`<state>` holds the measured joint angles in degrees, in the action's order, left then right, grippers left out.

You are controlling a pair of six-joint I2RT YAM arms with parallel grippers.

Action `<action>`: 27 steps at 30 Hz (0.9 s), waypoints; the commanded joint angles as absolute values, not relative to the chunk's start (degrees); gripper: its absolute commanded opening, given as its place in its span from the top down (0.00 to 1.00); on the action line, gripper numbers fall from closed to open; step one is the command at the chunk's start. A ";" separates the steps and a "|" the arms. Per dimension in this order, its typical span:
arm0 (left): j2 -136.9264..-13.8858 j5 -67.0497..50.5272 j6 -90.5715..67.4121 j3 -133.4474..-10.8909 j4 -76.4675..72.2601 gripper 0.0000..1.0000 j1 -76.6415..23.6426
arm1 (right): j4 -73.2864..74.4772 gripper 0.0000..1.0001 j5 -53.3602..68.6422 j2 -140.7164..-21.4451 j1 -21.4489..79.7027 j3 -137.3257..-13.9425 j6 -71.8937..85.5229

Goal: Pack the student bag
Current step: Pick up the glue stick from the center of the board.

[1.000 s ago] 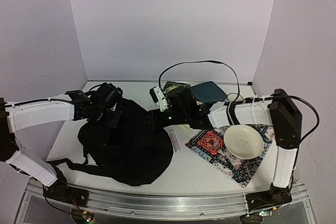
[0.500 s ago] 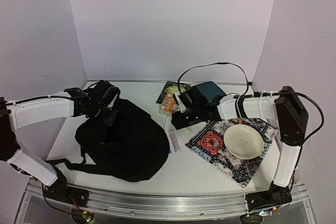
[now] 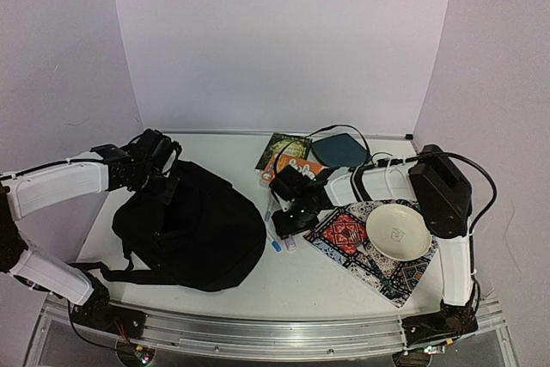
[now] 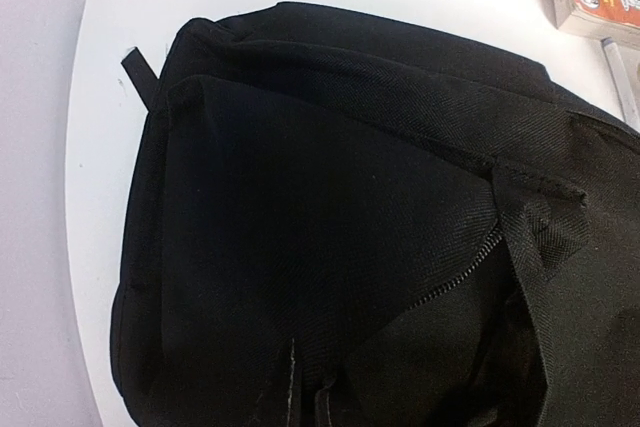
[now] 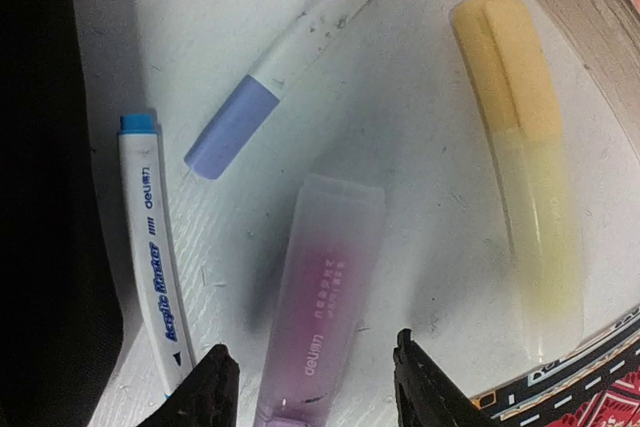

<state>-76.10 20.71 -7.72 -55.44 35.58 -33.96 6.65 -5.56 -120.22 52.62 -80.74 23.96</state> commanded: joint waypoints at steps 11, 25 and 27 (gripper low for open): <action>-77.54 4.29 -15.48 -60.42 33.50 1.00 -33.37 | 15.47 0.97 -12.86 -120.81 53.37 -84.06 26.16; -83.77 -7.44 -26.39 -67.22 33.04 1.00 -33.76 | 12.18 1.00 -4.83 -102.79 53.65 -81.38 29.62; -84.14 -8.01 -27.02 -67.51 33.04 1.00 -34.05 | 9.32 1.00 -0.81 -101.47 54.32 -80.09 31.95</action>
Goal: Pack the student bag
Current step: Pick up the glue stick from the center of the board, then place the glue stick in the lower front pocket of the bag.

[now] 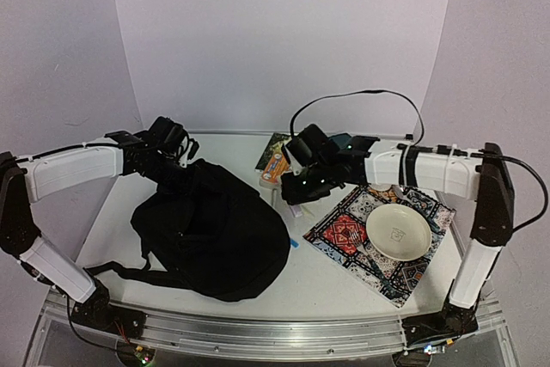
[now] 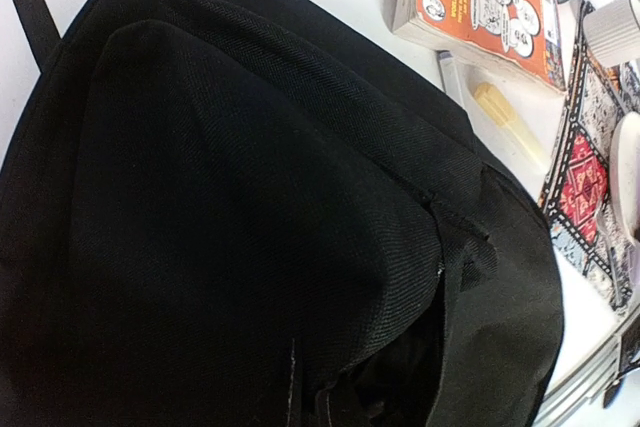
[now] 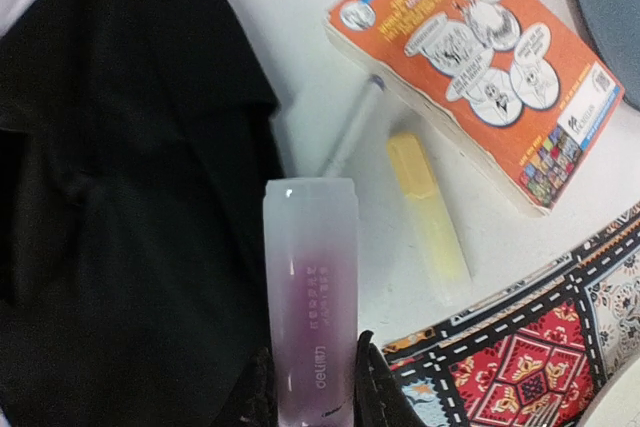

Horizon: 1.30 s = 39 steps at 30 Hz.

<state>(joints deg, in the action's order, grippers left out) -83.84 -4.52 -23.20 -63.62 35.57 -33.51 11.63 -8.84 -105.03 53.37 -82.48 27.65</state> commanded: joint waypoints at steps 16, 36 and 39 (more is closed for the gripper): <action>-83.90 -10.00 -28.88 -67.54 32.77 1.00 -35.60 | -17.04 1.00 19.88 -113.46 61.21 -82.36 51.90; -80.65 -22.62 -28.01 -63.20 30.31 1.00 -36.09 | -27.61 1.00 0.72 -122.69 61.12 -87.56 67.89; -80.76 -24.27 -28.21 -63.04 30.02 1.00 -36.11 | -31.49 0.97 -3.39 -123.15 61.10 -86.73 69.33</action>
<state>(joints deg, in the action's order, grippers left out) -83.48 -18.21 -28.38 -62.81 33.89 -35.70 -24.00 4.77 -122.11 61.41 -86.30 65.78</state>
